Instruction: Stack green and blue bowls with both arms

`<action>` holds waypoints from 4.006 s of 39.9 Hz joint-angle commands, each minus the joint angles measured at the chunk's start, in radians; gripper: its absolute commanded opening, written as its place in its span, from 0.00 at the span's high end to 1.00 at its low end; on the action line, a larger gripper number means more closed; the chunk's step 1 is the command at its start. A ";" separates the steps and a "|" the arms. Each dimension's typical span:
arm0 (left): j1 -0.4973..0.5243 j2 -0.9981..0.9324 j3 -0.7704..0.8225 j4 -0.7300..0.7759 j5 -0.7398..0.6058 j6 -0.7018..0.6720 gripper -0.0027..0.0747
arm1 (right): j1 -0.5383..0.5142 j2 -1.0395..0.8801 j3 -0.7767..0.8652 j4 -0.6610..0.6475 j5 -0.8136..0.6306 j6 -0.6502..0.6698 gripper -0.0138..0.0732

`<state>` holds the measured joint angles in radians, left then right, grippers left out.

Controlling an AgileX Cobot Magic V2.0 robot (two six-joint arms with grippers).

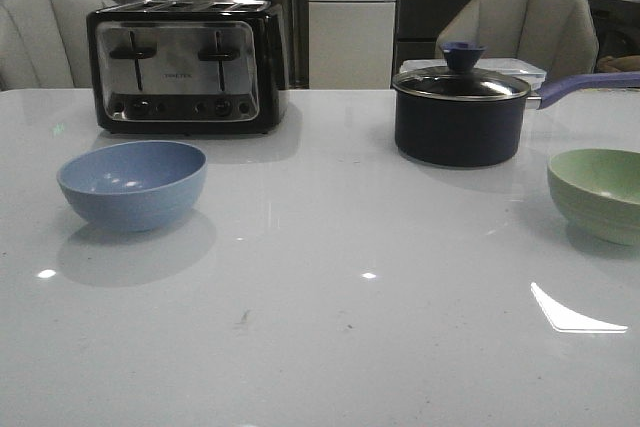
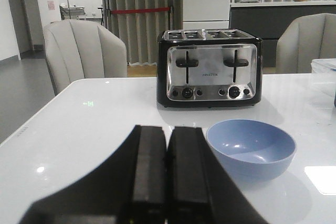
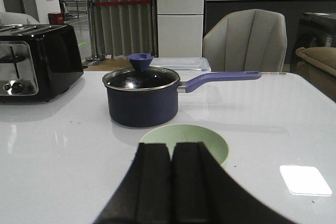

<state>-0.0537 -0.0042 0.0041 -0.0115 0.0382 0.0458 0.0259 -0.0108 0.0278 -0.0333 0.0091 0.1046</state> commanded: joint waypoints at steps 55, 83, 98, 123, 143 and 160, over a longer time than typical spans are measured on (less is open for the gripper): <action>0.001 -0.007 -0.230 -0.006 -0.101 -0.004 0.84 | -0.003 -0.010 -0.254 -0.044 0.139 -0.001 0.77; 0.001 0.521 -0.662 -0.006 0.515 -0.004 0.84 | -0.003 0.563 -0.629 -0.089 0.506 -0.001 0.77; 0.001 0.708 -0.662 -0.008 0.565 -0.004 0.84 | -0.003 0.803 -0.624 -0.089 0.565 -0.001 0.77; 0.001 0.760 -0.662 -0.002 0.547 -0.002 0.24 | -0.068 1.032 -0.766 -0.066 0.609 0.004 0.24; 0.001 0.760 -0.662 -0.002 0.547 -0.002 0.24 | -0.242 1.498 -1.105 0.194 0.735 -0.216 0.24; 0.001 0.760 -0.662 -0.002 0.547 -0.002 0.24 | -0.243 1.840 -1.333 0.196 0.670 -0.219 0.24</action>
<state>-0.0537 0.7533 -0.6245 -0.0132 0.6627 0.0458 -0.2114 1.8300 -1.2424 0.1511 0.7178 -0.1006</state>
